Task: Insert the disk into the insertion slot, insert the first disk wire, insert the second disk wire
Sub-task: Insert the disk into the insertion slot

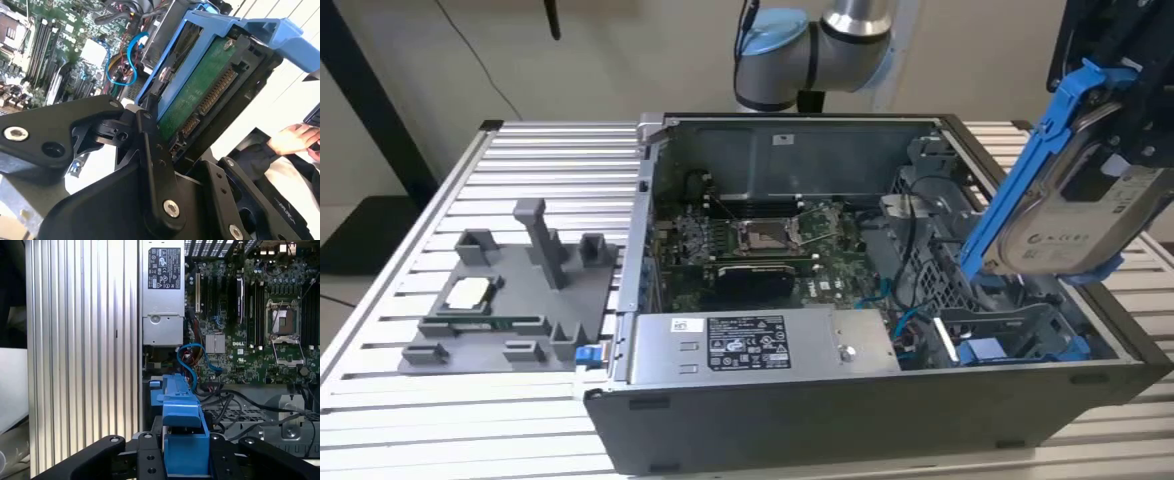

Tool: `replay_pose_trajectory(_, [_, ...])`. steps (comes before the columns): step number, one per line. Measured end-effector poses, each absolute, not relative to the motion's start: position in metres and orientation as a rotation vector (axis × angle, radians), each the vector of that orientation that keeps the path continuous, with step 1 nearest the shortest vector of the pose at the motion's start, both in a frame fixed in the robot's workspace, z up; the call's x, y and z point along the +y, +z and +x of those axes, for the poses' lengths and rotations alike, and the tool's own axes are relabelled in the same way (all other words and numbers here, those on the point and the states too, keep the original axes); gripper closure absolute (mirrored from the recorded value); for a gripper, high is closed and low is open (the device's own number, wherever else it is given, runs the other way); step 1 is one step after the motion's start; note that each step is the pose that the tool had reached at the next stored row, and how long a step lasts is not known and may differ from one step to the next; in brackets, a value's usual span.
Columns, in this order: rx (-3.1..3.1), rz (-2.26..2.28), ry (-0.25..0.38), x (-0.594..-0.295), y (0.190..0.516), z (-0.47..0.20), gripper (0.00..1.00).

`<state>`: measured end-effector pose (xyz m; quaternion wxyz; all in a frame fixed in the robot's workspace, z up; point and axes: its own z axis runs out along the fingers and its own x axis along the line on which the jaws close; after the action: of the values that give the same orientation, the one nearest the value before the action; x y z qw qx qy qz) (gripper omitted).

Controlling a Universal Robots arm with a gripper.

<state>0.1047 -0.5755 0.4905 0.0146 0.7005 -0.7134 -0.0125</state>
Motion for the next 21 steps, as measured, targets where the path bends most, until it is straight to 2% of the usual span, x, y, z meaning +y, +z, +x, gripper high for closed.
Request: replay_pose_trajectory(21, [-2.214, 2.174, -0.052, -0.5764, 0.4811, 0.1098, 0.67])
